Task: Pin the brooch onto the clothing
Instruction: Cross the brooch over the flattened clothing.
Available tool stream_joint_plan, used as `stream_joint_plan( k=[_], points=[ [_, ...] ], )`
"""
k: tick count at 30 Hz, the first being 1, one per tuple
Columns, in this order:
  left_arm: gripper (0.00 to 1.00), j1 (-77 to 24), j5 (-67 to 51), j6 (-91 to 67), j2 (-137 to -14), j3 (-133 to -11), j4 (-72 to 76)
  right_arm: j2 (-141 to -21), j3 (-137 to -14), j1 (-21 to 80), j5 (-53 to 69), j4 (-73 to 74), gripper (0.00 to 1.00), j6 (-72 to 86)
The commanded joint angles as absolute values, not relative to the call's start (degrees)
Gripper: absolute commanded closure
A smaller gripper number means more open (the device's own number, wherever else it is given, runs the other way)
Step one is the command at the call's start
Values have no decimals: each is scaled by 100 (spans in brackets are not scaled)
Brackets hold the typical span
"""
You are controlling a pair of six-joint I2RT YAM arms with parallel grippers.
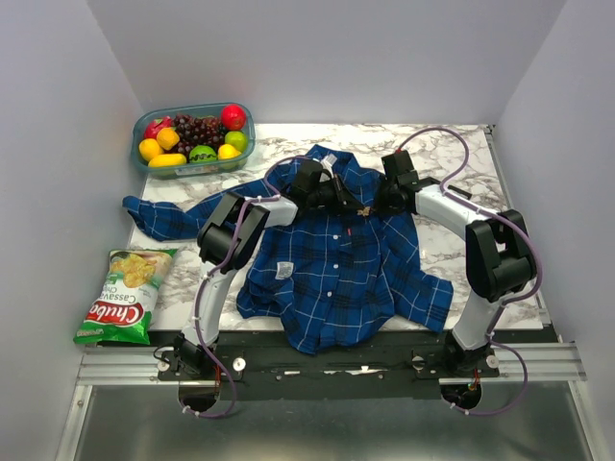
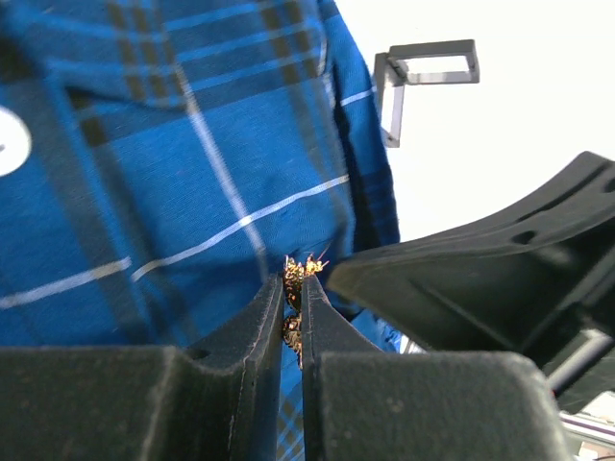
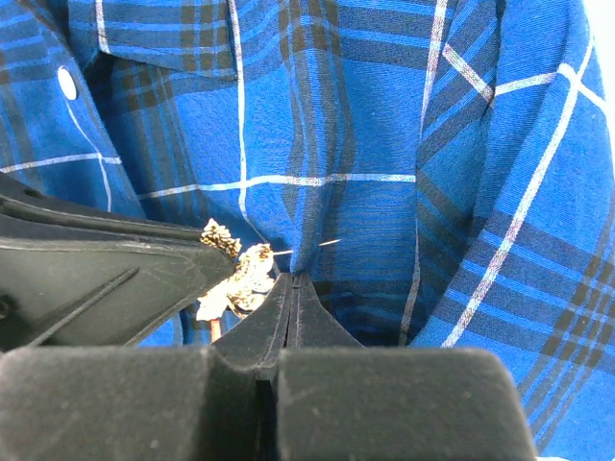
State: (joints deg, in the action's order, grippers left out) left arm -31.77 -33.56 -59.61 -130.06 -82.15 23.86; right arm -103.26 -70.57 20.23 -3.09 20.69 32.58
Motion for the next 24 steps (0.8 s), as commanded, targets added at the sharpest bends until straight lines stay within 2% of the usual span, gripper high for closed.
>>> stream_joint_plan(
  k=[1,13,16,17,20,24],
  points=[
    [100,-3243,-3489,-5906,-13157,-8472,2356,-10468,-7207,2004,-141,2127,100,3270],
    [100,-3331,-3551,-5757,-13386,-8745,2074,-10485,-7268,2004,-88,2162,99,3226],
    [100,-3322,-3516,-5626,-13403,-8745,1969,-10346,-7269,2004,-79,2224,92,3182],
    [100,-3331,-3472,-5590,-13403,-8745,1908,-10293,-7260,2004,-123,2232,81,3164],
    [100,-3322,-3463,-5555,-13412,-8710,1925,-10047,-7216,1995,-211,2294,70,3094],
    [100,-3331,-3498,-5581,-13421,-8675,2030,-9818,-7119,1855,-176,2329,62,3103]
  ],
)
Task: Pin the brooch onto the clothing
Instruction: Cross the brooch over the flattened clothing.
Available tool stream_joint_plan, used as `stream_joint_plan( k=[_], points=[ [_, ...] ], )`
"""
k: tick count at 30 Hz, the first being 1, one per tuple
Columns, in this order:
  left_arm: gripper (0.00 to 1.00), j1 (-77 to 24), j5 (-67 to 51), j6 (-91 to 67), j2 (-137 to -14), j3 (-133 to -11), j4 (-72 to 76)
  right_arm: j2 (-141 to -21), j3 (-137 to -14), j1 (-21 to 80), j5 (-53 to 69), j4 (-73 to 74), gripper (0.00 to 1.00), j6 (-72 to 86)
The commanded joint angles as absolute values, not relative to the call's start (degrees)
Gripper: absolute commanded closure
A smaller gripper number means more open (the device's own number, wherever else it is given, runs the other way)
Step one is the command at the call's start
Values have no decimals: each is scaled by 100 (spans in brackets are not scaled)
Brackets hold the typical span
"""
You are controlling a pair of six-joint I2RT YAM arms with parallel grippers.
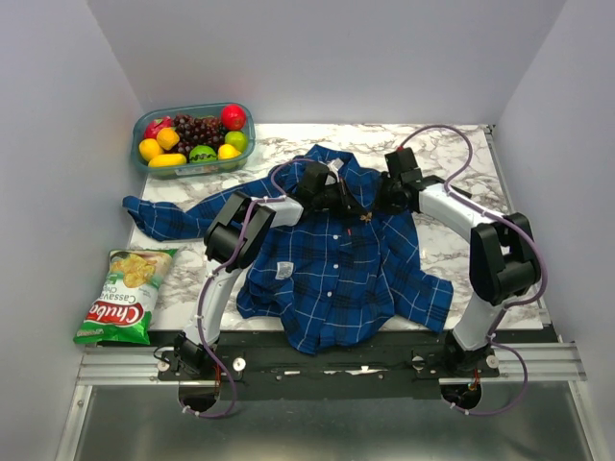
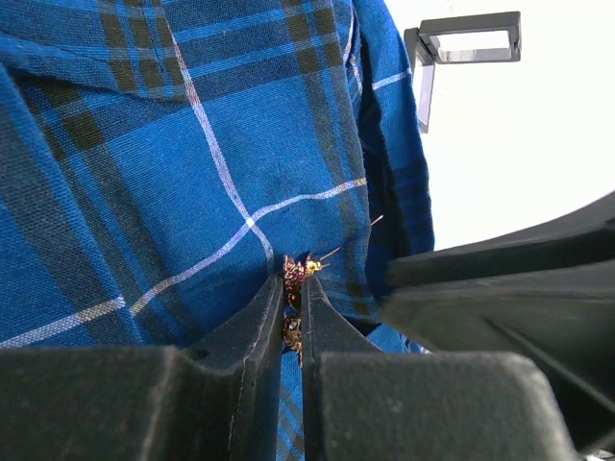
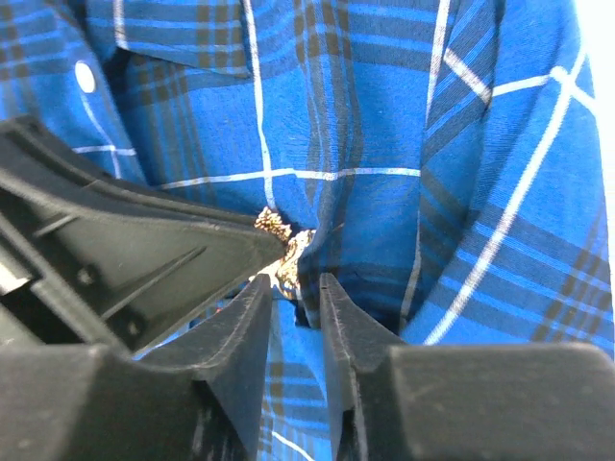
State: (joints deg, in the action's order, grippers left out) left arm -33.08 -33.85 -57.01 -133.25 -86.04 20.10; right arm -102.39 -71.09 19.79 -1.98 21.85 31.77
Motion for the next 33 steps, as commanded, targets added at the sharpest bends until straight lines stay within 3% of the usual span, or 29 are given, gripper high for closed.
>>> stream_joint_plan(
  k=[1,5,9,20,33],
  points=[
    [100,-3322,-3507,-5581,-13412,-8666,2048,-9756,-7093,1837,-167,2320,61,3111],
    [100,-3322,-3533,-5599,-13438,-8666,2100,-9615,-6987,1688,-158,2285,51,3138],
    [100,-3313,-3577,-5642,-13465,-8649,2215,-9703,-6961,1530,-149,2268,50,3173],
    [100,-3313,-3621,-5739,-13447,-8587,2417,-10177,-6926,1397,-35,2004,76,3226],
    [100,-3313,-3630,-5739,-13465,-8587,2435,-10608,-6899,1397,237,1714,78,3269]
  ],
)
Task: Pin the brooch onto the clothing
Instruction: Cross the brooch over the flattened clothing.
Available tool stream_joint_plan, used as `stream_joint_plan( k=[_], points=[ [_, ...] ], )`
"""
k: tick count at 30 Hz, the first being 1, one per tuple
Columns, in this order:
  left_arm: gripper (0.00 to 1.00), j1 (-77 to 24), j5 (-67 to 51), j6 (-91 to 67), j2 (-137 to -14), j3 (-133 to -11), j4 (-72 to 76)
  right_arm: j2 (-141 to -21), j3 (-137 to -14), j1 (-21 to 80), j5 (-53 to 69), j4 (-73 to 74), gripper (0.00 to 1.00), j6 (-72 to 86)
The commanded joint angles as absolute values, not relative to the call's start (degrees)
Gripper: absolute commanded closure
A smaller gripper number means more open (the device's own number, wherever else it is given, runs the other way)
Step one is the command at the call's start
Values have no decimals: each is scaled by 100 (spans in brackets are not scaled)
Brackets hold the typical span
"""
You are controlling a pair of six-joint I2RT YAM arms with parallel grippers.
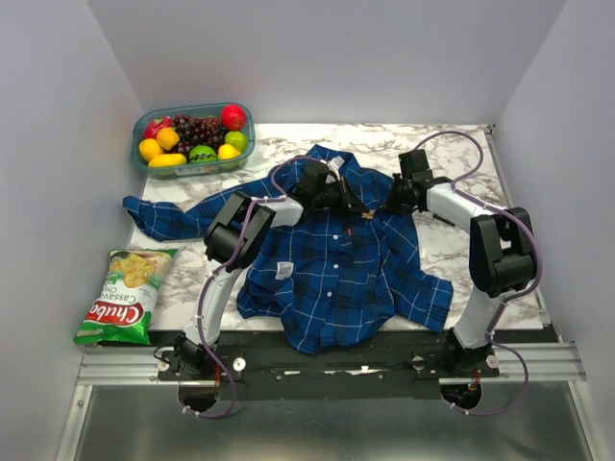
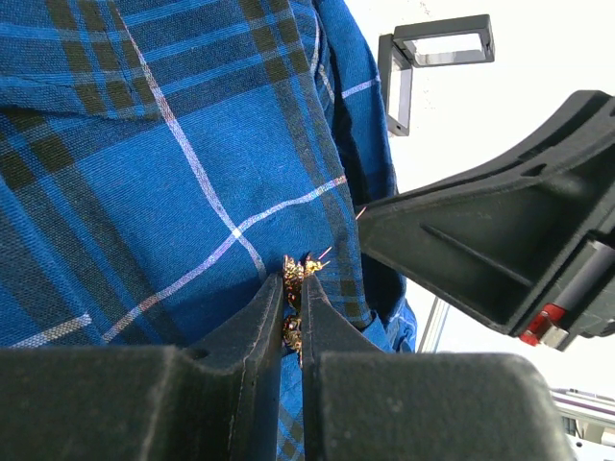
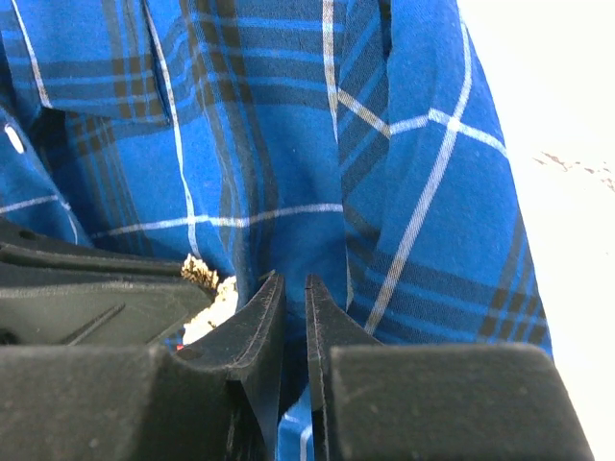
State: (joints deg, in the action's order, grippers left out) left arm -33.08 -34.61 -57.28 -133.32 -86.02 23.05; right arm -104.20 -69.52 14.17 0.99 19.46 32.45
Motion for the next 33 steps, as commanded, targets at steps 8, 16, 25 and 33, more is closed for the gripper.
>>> stream_joint_plan(
  k=[8,16,25,33],
  points=[
    [100,-3313,-3621,-5748,-13465,-8578,2435,-10714,-6707,1397,299,1372,79,3305],
    [100,-3305,-3595,-5748,-13482,-8604,2347,-10556,-6478,1397,431,985,79,3375],
    [100,-3305,-3586,-5739,-13518,-8622,2268,-10345,-6267,1397,624,580,79,3305],
    [100,-3287,-3586,-5722,-13553,-8675,2197,-10151,-6056,1397,738,308,79,3261]
  ],
)
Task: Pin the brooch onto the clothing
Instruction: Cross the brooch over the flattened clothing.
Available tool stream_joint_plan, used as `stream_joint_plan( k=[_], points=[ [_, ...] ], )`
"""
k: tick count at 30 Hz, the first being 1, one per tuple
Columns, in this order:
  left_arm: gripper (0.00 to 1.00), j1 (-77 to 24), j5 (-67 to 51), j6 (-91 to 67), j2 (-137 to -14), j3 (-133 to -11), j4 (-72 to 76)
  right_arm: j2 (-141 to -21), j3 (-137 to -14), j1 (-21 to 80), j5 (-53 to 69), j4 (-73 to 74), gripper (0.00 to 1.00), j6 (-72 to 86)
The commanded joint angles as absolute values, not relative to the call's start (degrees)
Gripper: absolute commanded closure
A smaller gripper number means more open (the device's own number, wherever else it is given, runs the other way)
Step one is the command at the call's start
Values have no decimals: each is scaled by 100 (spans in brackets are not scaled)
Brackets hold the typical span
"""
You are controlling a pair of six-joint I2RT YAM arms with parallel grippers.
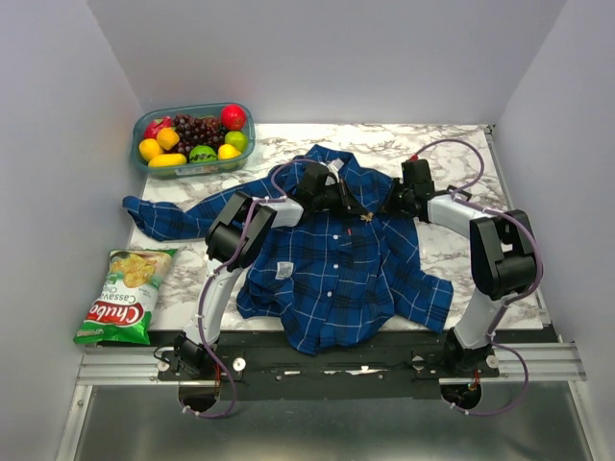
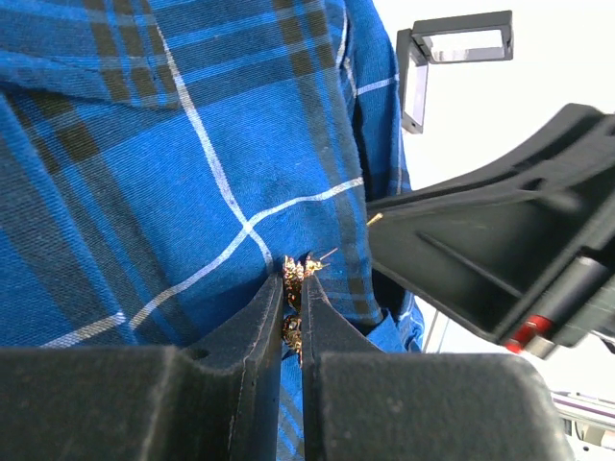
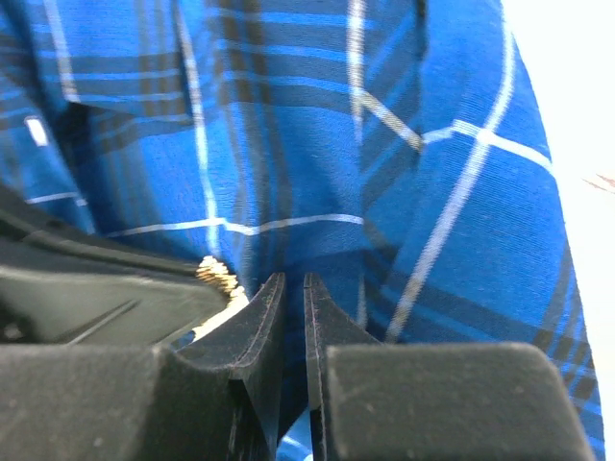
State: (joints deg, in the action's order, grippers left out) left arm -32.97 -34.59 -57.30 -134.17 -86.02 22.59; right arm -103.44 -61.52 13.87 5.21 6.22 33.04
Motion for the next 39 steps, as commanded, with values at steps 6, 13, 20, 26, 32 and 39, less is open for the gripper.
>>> stream_joint_plan(
  k=[6,13,20,26,32,39],
  points=[
    [100,-3287,-3595,-5713,-13553,-8692,2197,-10239,-6029,1397,984,132,79,3243],
    [100,-3243,-3639,-5704,-13553,-8675,2215,-10222,-5871,1398,1204,-184,79,3173],
    [100,-3199,-3665,-5643,-13535,-8657,2215,-10318,-5818,1397,1371,-334,80,3190],
    [100,-3173,-3674,-5572,-13544,-8605,2232,-10353,-5748,1433,1512,-536,80,3234],
    [100,-3138,-3665,-5537,-13544,-8525,2312,-10485,-5775,1477,1600,-562,80,3261],
    [100,-3103,-3656,-5502,-13579,-8438,2382,-10705,-5739,1564,1626,-668,81,3313]
  ],
)
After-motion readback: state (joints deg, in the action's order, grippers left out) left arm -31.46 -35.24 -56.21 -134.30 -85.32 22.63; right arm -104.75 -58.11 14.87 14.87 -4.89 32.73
